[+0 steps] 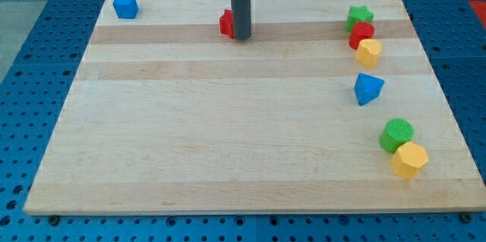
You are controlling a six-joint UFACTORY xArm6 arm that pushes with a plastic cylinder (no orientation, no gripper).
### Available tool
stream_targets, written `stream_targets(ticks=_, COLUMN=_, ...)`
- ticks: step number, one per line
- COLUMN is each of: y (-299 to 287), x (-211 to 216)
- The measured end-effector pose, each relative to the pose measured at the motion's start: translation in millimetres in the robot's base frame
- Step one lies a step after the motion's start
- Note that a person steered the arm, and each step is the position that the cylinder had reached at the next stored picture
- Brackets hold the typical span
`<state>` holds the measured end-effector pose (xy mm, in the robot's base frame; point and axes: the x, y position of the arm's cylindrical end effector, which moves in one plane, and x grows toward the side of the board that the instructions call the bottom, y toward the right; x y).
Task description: Move the red star to the top center of the board
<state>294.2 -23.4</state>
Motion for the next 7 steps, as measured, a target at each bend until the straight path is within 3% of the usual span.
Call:
stream_targets(ticks=2, y=-4, x=-17)
stream_targets(ticks=5, y=-24, x=5)
stream_targets(ticks=7, y=-25, x=-5)
